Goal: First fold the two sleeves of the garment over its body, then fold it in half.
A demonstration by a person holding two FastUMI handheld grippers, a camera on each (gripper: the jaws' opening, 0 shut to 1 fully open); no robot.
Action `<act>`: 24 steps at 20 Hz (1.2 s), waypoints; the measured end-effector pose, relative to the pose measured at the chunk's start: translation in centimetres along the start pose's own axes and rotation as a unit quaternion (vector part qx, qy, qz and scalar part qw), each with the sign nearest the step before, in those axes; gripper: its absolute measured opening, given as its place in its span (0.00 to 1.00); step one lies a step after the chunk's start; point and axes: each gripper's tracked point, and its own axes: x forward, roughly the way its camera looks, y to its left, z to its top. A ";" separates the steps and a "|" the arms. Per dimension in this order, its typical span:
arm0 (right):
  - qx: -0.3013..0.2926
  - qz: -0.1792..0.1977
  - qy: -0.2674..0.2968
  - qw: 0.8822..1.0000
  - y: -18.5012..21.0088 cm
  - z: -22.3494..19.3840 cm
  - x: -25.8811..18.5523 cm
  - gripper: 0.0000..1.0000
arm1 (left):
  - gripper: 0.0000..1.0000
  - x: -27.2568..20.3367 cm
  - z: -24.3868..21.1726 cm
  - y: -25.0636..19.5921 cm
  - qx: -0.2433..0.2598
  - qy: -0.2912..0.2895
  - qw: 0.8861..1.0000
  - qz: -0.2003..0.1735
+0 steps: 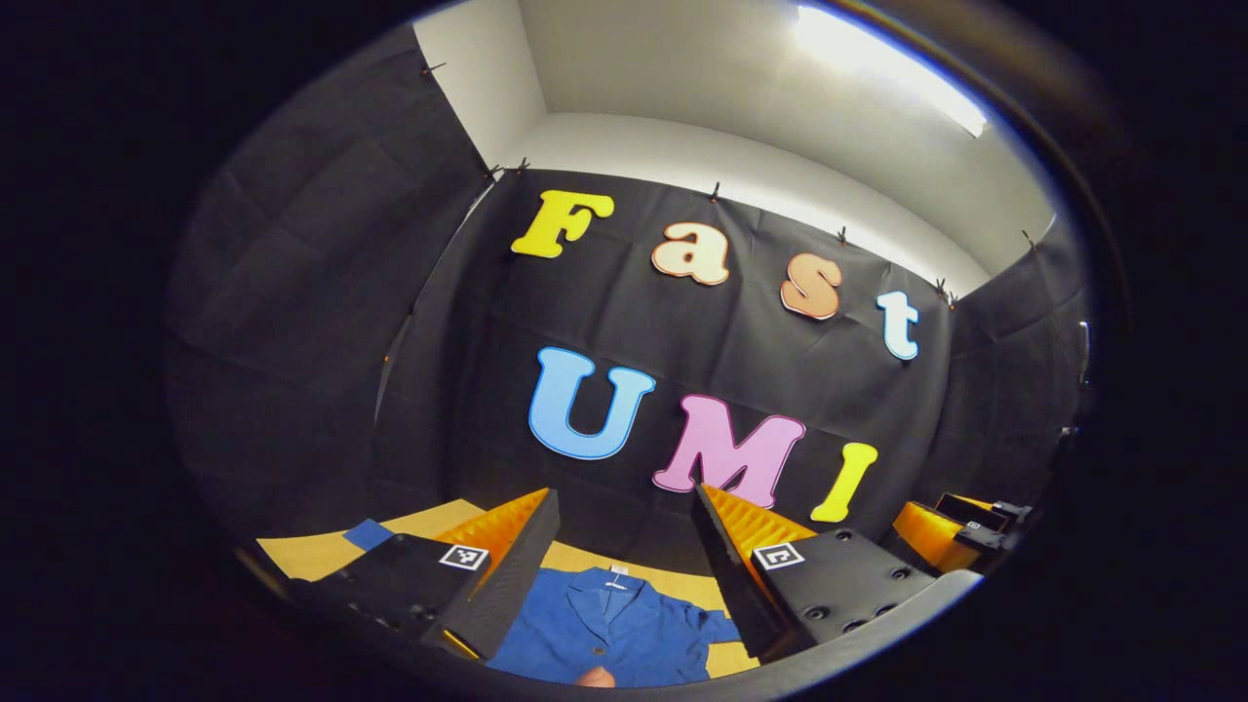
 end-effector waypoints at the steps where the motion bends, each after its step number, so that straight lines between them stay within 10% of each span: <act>1: -0.003 0.004 0.001 1.000 0.6 -0.1 0.3 1.00 | 0.81 0.1 0.1 0.5 -0.003 0.001 1.000 0.004; 10: -0.029 0.020 0.003 0.999 3.9 -0.3 1.2 1.00 | 0.81 1.1 0.2 2.2 0.038 -0.004 0.999 -0.001; 24: -0.015 -0.077 0.044 0.996 -0.5 -2.1 -3.1 0.93 | 0.81 1.2 -0.8 -3.1 0.090 -0.010 0.988 -0.124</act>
